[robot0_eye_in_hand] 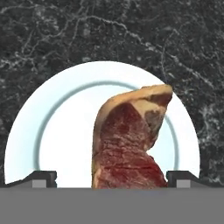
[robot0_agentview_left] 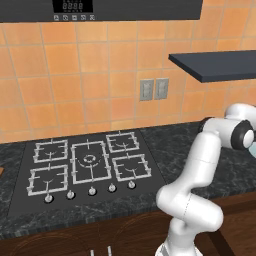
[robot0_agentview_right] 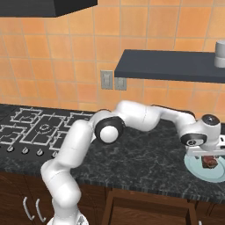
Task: Pick up the knife from the drawer and place it on the cutting board. Then place the meat from the plate to the cutting board.
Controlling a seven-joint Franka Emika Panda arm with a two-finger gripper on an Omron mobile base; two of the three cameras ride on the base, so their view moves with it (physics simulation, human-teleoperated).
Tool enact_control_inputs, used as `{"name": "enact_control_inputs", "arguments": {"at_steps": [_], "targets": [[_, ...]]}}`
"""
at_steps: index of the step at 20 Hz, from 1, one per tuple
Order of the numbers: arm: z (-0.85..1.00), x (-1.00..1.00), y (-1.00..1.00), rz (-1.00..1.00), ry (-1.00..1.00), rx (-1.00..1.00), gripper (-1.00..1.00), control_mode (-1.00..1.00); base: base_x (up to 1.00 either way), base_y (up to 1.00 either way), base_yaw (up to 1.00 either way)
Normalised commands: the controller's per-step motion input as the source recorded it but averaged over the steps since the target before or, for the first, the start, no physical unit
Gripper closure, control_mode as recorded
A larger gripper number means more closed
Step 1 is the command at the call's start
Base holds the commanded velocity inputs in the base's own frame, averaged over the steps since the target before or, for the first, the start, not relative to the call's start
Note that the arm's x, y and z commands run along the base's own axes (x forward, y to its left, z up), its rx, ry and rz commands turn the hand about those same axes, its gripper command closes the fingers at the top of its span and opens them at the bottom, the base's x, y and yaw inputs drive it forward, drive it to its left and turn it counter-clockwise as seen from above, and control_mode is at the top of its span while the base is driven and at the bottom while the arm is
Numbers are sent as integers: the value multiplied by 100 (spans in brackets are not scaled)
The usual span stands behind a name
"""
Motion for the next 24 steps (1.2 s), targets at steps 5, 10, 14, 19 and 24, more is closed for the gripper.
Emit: {"name": "enact_control_inputs", "arguments": {"at_steps": [5,10,14,19,24], "targets": [[-4,12,-30,0,15,0,-100,-100,0,0,0],[-13,2,-24,0,11,0,-100,-100,0,0,0],[-47,1,-1,0,14,0,-100,-100,0,0,0],[-47,0,0,0,14,0,100,-100,0,0,0],[3,-46,4,3,-4,0,100,-100,0,0,0]]}}
